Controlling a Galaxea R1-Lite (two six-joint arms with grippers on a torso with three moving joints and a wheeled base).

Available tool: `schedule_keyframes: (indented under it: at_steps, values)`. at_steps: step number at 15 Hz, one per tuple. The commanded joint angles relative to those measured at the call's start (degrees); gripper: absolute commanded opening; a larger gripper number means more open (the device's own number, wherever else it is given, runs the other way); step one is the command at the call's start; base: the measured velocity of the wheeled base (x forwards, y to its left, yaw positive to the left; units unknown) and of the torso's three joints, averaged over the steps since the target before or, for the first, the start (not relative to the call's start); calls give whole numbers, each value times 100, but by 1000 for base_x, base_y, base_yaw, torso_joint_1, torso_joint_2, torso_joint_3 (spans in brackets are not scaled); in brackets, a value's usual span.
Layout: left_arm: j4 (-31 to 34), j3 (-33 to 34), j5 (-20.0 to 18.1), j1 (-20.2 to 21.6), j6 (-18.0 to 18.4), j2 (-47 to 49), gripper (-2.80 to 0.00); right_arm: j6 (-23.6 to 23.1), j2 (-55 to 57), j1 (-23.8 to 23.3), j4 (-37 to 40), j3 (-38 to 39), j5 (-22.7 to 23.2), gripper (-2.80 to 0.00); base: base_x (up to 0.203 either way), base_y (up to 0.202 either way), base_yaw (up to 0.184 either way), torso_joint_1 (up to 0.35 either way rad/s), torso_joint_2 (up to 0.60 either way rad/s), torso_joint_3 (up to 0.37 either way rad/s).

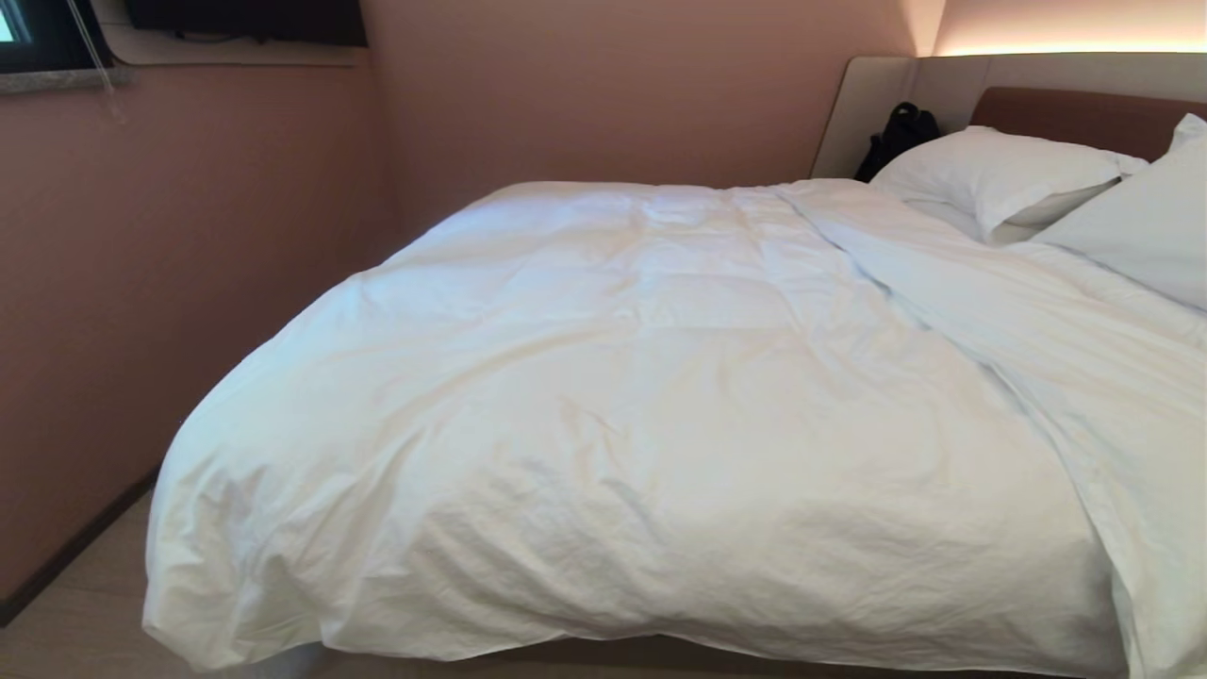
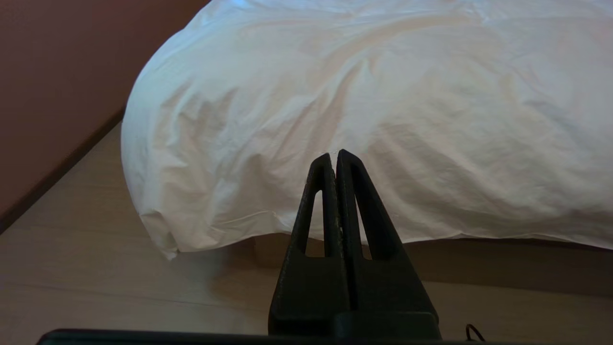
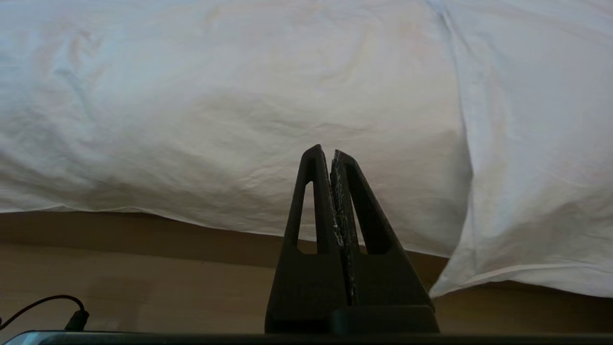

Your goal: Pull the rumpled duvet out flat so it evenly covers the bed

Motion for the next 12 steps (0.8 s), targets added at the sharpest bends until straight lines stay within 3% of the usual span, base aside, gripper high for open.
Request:
schedule_keyframes:
  at_steps: [1, 12]
  values:
    - [-4, 1, 2, 2, -4, 0, -280, -8, 2, 4, 5, 1, 2, -280, 0, 190, 4, 7, -2, 6]
    - [-4, 1, 2, 2, -7, 0, -280, -8, 2, 0, 5, 1, 2, -280, 0, 195, 0, 2, 2, 2]
